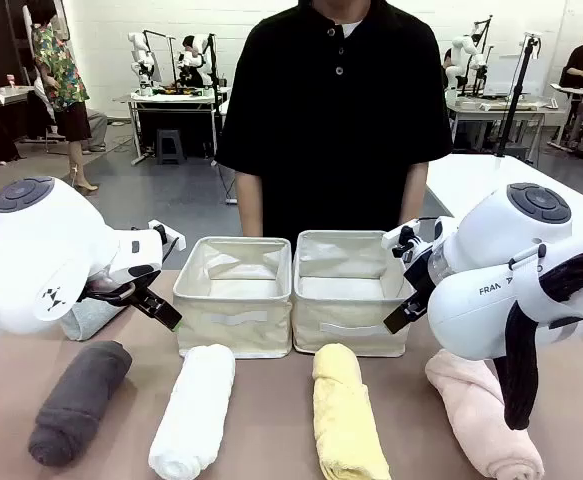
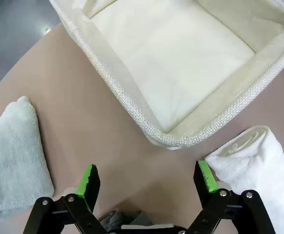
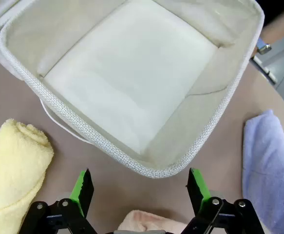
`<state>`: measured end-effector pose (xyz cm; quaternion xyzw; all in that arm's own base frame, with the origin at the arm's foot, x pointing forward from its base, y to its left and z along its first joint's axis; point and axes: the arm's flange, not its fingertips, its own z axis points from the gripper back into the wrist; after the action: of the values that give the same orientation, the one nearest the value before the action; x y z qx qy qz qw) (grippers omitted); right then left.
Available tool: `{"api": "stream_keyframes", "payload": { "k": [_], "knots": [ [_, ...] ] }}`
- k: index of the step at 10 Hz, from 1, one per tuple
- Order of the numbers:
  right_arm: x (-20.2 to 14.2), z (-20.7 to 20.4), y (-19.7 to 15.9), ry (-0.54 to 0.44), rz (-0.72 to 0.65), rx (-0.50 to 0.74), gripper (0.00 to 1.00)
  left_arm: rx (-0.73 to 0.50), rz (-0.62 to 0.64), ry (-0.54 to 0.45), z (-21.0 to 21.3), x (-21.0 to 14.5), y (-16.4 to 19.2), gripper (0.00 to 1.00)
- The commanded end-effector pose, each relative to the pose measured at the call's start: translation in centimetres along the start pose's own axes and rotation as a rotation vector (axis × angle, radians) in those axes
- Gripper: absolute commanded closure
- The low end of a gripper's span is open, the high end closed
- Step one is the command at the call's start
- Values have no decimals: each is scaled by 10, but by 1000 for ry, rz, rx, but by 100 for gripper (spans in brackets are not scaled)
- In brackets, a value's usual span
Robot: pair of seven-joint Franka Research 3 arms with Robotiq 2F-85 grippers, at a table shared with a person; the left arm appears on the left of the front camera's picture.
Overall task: Sort the towels based on their folding style.
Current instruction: Pick up one triangle-folded towel and place it in the left Fabric basket.
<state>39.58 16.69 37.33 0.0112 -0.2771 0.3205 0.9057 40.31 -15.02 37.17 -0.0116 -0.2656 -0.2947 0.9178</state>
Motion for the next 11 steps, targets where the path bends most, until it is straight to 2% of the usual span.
{"api": "stream_keyframes", "payload": {
  "k": [1,11],
  "knots": [
    [0,0,0,0,0,0,0,0,0,0,0,0,0,0],
    [0,0,0,0,0,0,0,0,0,0,0,0,0,0]
  ]
}}
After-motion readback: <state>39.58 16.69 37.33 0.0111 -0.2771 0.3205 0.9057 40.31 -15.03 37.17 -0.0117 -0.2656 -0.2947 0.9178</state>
